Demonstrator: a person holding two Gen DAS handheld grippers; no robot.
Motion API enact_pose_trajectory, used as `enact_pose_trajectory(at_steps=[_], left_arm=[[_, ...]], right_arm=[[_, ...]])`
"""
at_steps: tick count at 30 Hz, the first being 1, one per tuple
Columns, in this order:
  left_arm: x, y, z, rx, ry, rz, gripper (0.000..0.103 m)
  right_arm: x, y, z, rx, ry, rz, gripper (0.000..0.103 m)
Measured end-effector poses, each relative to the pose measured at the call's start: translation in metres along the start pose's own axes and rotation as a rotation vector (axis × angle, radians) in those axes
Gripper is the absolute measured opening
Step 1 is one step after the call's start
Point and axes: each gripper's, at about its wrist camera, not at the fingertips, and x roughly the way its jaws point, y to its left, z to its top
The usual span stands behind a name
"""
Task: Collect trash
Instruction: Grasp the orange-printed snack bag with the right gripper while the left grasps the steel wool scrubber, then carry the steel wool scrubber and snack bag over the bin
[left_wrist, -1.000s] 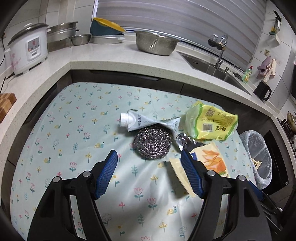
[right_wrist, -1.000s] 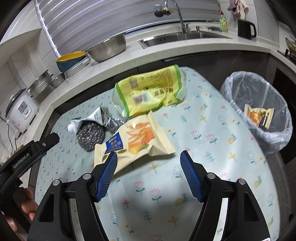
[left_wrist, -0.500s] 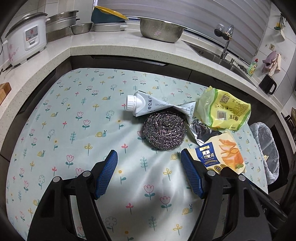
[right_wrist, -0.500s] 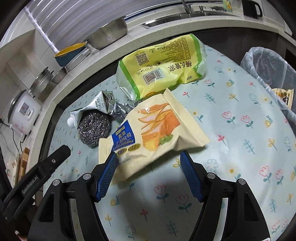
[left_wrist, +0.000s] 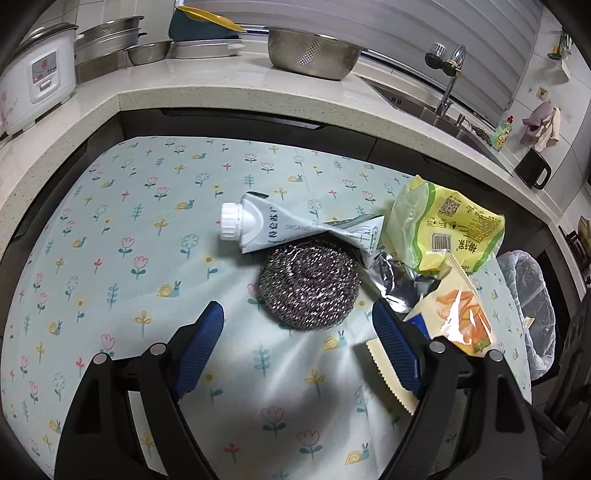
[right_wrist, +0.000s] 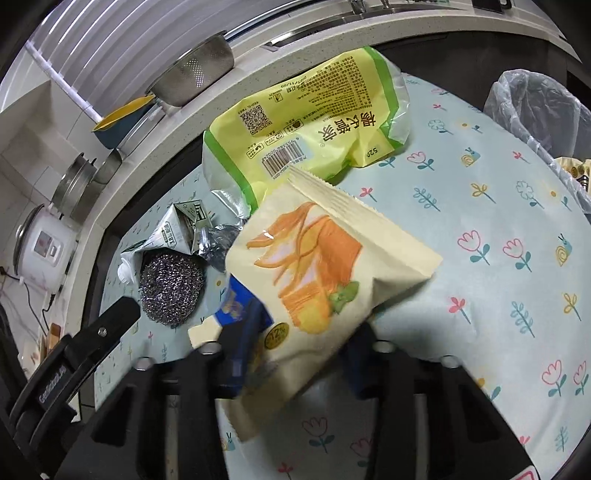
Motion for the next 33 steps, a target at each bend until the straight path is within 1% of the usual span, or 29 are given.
enact_pose_trajectory(at_steps=[5, 9, 12, 14, 15, 17, 21, 22, 23, 25, 27, 28, 29, 33], left_arm=[[0.016, -0.009, 0.007, 0.001, 0.015, 0.005, 0.079], [0.030, -0.013, 0.008, -0.001, 0.032, 0.025, 0.079], [0.037, -0.014, 0.008, -0.003, 0.043, 0.029, 0.076], [0.041, -0.016, 0.006, 0.007, 0.051, 0.037, 0.065], [0.041, -0.017, 0.006, 0.013, 0.053, 0.038, 0.065], [0.038, -0.019, 0.004, 0.022, 0.038, 0.043, 0.060], [0.029, -0.021, -0.001, 0.031, 0.033, 0.037, 0.053], [0.027, -0.022, -0.002, 0.029, 0.030, 0.035, 0.047], [0.023, -0.022, -0.004, 0.027, 0.030, 0.029, 0.043], [0.017, -0.025, -0.007, 0.025, 0.037, 0.009, 0.040], [0.011, -0.030, -0.011, 0.038, 0.036, -0.002, 0.034], [0.007, -0.033, -0.014, 0.046, 0.034, -0.003, 0.023], [0.005, -0.035, -0.017, 0.051, 0.043, -0.013, 0.021], [-0.002, -0.041, -0.028, 0.051, 0.066, -0.048, 0.021]], right_arm=[[-0.018, 0.003, 0.003, -0.046, -0.066, -0.014, 0.015], [-0.029, 0.009, 0.005, -0.089, -0.111, -0.037, 0.013], [-0.032, 0.006, 0.007, -0.082, -0.114, -0.029, 0.012], [-0.031, 0.002, 0.007, -0.073, -0.108, -0.028, 0.012], [-0.031, 0.000, 0.006, -0.067, -0.106, -0.027, 0.012], [-0.033, -0.005, 0.004, -0.051, -0.106, -0.023, 0.012], [-0.041, -0.013, 0.003, -0.032, -0.121, -0.027, 0.012], [-0.044, -0.015, 0.003, -0.029, -0.125, -0.028, 0.012], [-0.047, -0.018, 0.003, -0.026, -0.130, -0.030, 0.012], [-0.054, -0.021, 0.003, -0.019, -0.143, -0.031, 0.012], [-0.062, -0.022, 0.003, -0.015, -0.157, -0.034, 0.012], [-0.064, -0.023, 0.003, -0.013, -0.162, -0.034, 0.012], [-0.068, -0.024, 0.002, -0.010, -0.167, -0.034, 0.012], [-0.084, -0.031, -0.002, 0.000, -0.187, -0.036, 0.012]])
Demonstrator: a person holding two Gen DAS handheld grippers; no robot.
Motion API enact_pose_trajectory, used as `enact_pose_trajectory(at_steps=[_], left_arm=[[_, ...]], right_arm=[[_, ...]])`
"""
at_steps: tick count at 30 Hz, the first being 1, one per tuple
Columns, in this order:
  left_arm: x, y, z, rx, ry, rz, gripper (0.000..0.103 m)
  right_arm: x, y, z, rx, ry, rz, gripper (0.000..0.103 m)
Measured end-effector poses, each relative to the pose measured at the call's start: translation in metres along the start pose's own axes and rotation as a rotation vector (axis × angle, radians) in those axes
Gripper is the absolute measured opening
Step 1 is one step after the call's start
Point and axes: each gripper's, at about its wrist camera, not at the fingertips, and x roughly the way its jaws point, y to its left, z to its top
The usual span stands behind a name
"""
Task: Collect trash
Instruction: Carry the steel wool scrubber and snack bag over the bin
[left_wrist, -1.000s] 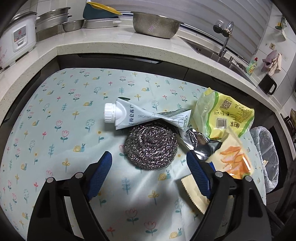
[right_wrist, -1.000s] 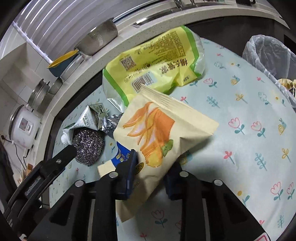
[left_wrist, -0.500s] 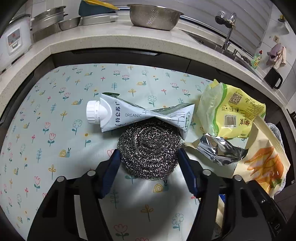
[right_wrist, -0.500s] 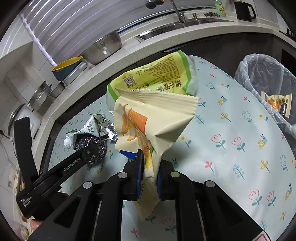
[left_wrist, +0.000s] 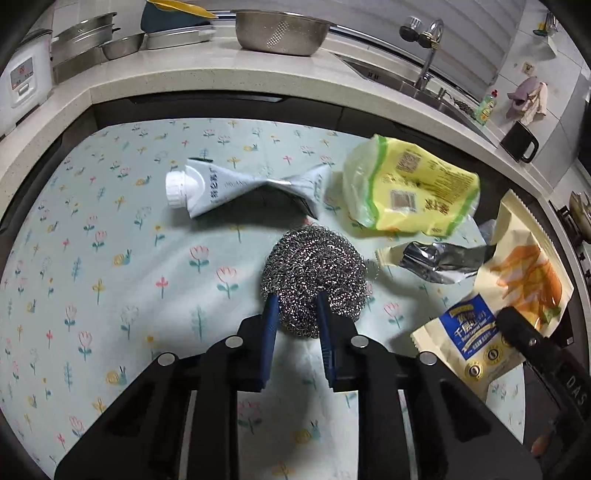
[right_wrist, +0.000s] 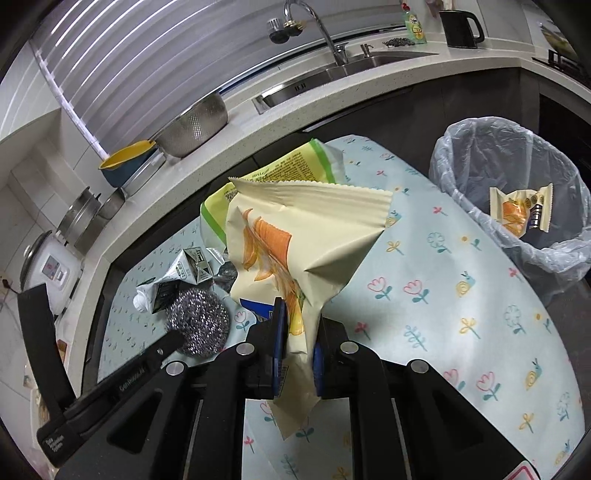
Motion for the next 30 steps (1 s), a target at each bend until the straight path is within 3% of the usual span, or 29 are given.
enact_pose_trajectory(at_steps=[1, 3, 4, 5, 10, 15, 17, 30], left_arm=[[-0.002, -0.003, -0.003, 0.004, -0.004, -0.007, 0.024], [-0.006, -0.007, -0.005, 0.007, -0.017, 0.003, 0.042], [-0.007, -0.009, -0.005, 0.008, -0.027, 0.009, 0.059], [-0.010, -0.012, -0.005, 0.012, -0.043, 0.020, 0.069], [0.000, -0.033, -0.001, 0.051, -0.042, 0.023, 0.086], [0.029, -0.042, 0.002, 0.078, -0.001, 0.067, 0.084], [0.036, -0.039, 0.004, 0.065, 0.022, 0.075, 0.069], [0.021, -0.033, -0.002, 0.050, 0.006, 0.081, 0.062]], right_arm=[[-0.004, -0.002, 0.000, 0.002, -0.006, -0.002, 0.012], [-0.010, -0.007, -0.001, 0.009, -0.013, -0.003, 0.012], [-0.012, -0.009, -0.002, 0.013, -0.013, -0.003, 0.012], [-0.014, -0.012, -0.002, 0.016, -0.012, -0.002, 0.012], [-0.016, -0.020, -0.003, 0.024, -0.009, -0.007, 0.012], [-0.012, -0.030, -0.001, 0.036, 0.004, -0.011, 0.012], [-0.011, -0.033, -0.001, 0.039, 0.005, -0.015, 0.012], [-0.030, -0.070, 0.011, 0.121, -0.073, -0.063, 0.012]])
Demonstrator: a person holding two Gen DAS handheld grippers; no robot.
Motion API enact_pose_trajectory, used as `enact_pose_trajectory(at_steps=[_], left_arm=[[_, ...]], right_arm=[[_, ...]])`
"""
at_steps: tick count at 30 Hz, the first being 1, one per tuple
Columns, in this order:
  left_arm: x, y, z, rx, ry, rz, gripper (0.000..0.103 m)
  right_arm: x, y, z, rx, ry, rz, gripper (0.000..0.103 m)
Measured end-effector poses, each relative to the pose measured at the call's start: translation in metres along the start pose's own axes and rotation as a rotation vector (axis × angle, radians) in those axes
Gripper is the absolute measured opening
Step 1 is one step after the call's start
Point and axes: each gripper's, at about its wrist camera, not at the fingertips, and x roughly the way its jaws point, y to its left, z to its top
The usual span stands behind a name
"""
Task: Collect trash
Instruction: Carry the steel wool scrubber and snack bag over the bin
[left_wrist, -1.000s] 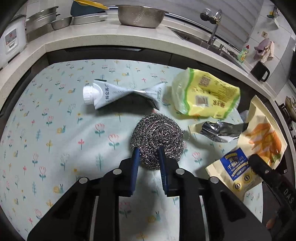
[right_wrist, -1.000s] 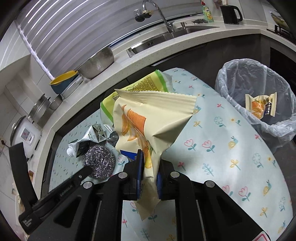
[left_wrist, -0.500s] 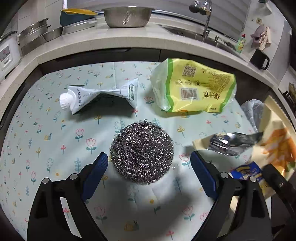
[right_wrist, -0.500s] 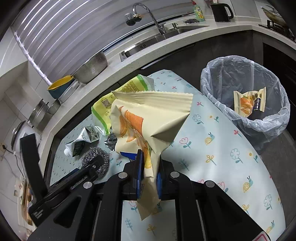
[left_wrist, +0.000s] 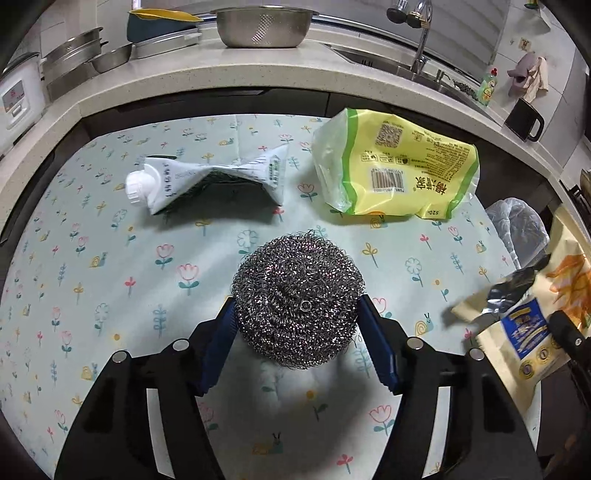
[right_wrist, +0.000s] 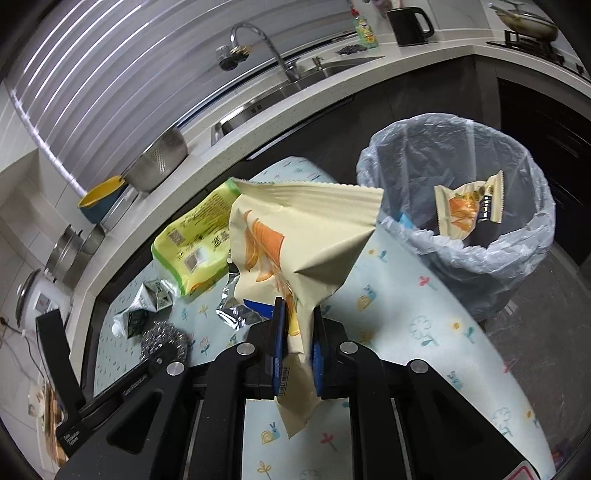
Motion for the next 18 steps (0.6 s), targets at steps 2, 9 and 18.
enact_pose_trajectory(at_steps=[2, 9, 18], left_arm=[[-0.007, 0.003, 0.000, -0.011, -0.007, -0.011, 0.062], [-0.038, -0.015, 0.002, 0.016, -0.048, -0.055, 0.062], [-0.068, -0.067, 0.000, 0.096, -0.092, -0.113, 0.062]], right_arm=[[-0.007, -0.004, 0.003, 0.007, -0.012, -0.001, 0.012], [-0.025, -0.006, 0.006, 0.012, -0.036, 0.014, 0.012], [-0.051, -0.018, 0.012, 0.012, -0.069, 0.018, 0.012]])
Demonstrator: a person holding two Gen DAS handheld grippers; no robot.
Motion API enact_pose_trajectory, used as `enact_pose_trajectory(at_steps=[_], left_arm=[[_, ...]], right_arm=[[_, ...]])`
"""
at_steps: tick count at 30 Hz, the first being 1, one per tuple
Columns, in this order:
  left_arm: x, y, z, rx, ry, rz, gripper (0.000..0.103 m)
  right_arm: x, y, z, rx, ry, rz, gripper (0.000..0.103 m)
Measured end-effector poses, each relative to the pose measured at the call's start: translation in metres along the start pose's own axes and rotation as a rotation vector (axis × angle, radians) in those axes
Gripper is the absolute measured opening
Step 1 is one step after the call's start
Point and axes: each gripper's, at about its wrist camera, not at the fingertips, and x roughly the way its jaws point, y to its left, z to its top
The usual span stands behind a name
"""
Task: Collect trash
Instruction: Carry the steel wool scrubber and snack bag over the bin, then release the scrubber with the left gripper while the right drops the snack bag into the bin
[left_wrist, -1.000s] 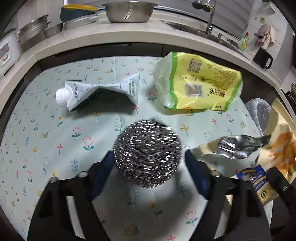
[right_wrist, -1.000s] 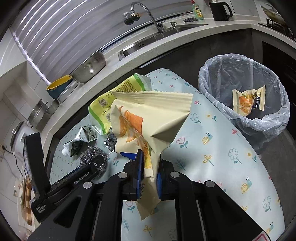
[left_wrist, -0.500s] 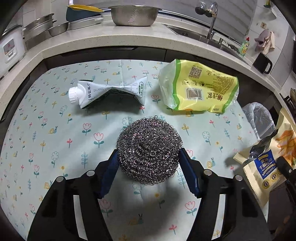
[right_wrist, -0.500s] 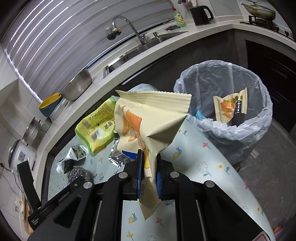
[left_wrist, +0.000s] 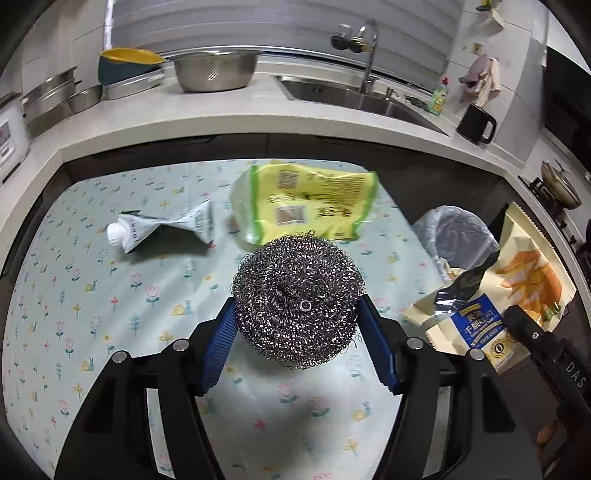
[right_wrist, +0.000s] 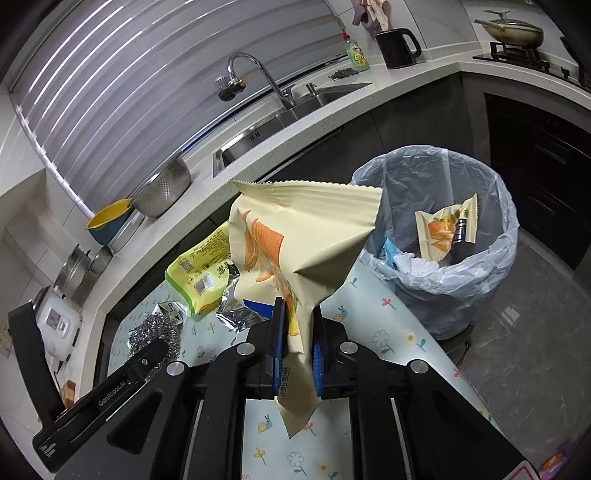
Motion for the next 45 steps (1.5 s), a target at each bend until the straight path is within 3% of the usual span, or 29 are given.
enact_pose_trajectory(at_steps=[19, 33, 45], left_arm=[[0.010, -0.114, -0.001, 0.172, 0.003, -0.081, 0.062], [0.050, -0.196, 0.004, 0.315, 0.047, -0.160, 0.063], [0.086, -0.251, 0.020, 0.380, 0.080, -0.220, 0.066]], right_arm=[[-0.035, -0.071, 0.020, 0.030, -0.057, -0.106, 0.012], [-0.043, -0.137, 0.039, 0.127, -0.109, -0.195, 0.012], [-0.038, -0.159, 0.049, 0.160, -0.130, -0.230, 0.012]])
